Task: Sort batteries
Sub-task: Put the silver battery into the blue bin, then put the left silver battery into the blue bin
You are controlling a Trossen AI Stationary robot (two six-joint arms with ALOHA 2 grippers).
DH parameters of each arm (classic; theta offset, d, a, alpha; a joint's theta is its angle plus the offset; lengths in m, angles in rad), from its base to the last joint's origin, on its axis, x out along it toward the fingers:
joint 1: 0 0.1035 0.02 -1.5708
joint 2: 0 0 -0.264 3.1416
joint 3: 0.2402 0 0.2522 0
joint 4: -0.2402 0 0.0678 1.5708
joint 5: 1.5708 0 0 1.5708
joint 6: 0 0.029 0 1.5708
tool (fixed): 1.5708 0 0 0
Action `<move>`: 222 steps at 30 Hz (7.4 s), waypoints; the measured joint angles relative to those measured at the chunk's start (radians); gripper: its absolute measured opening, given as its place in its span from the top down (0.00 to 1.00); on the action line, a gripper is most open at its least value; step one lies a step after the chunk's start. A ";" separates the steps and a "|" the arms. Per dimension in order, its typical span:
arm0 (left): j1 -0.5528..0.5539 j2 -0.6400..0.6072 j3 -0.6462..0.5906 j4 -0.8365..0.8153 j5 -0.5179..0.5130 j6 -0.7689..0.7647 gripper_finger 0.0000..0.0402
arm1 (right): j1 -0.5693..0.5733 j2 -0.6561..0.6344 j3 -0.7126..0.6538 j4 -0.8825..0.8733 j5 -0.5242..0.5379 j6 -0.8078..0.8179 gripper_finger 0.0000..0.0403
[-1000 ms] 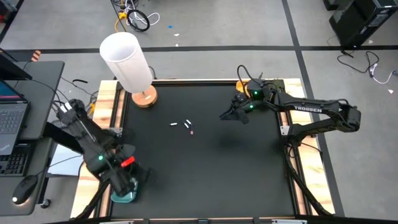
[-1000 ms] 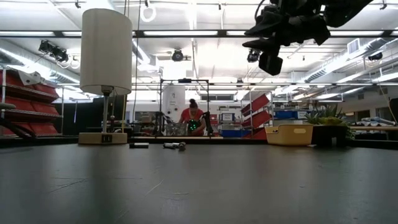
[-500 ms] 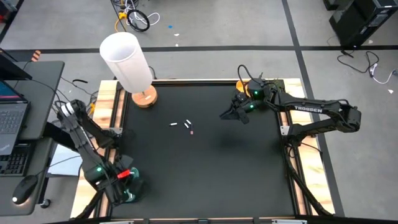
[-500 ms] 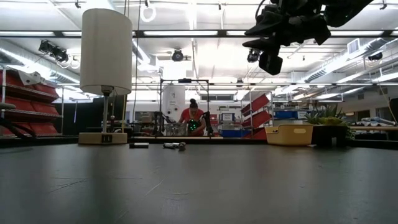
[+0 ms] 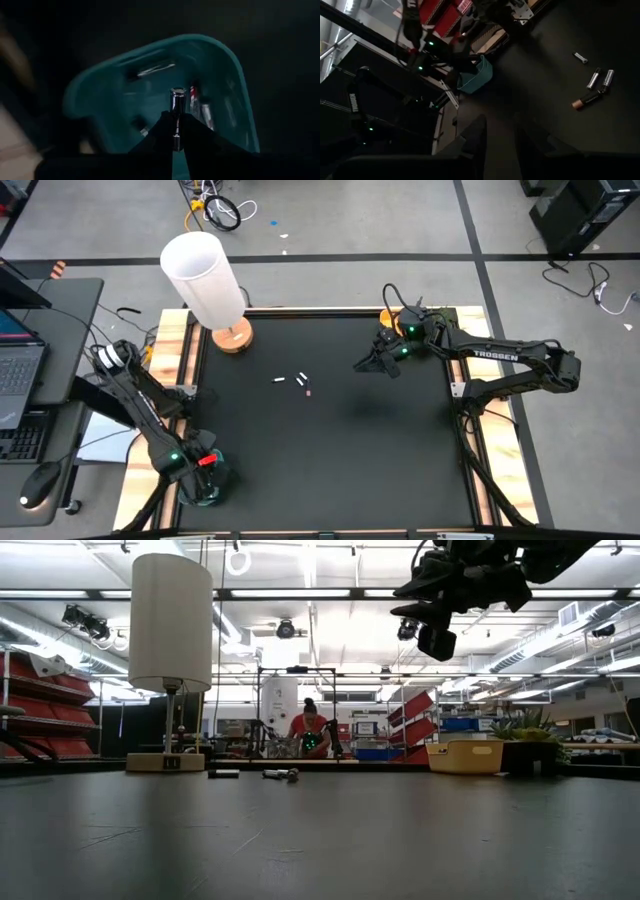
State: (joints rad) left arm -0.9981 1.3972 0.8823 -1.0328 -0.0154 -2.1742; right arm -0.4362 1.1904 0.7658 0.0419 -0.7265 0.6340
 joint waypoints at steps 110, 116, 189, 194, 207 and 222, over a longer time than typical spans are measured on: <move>1.271 -0.068 0.026 0.409 -0.066 1.674 0.64 | 0.136 0.136 0.077 -0.040 0.271 -0.029 0.79; 1.255 -0.075 0.002 0.396 -0.070 1.635 0.64 | 0.148 0.294 0.251 -0.130 0.251 -0.166 0.79; 1.268 0.243 -0.010 0.550 -0.106 2.085 0.92 | 0.108 0.471 0.413 -0.335 0.213 -0.311 0.79; 1.270 0.237 0.086 0.486 -0.144 2.083 0.92 | 0.088 0.438 0.413 -0.335 0.217 -0.323 0.79; 1.248 0.041 0.354 0.397 -0.129 1.882 0.92 | 0.042 0.283 0.413 -0.430 0.236 -0.402 0.79; 0.727 -0.179 0.358 0.029 -0.149 1.052 0.92 | 0.030 0.087 0.412 -0.742 0.336 -0.611 0.79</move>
State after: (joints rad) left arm -0.2711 1.2182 1.2400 -1.0035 -0.1641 -1.1223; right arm -0.4065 1.2776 1.1782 -0.7003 -0.3904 0.0233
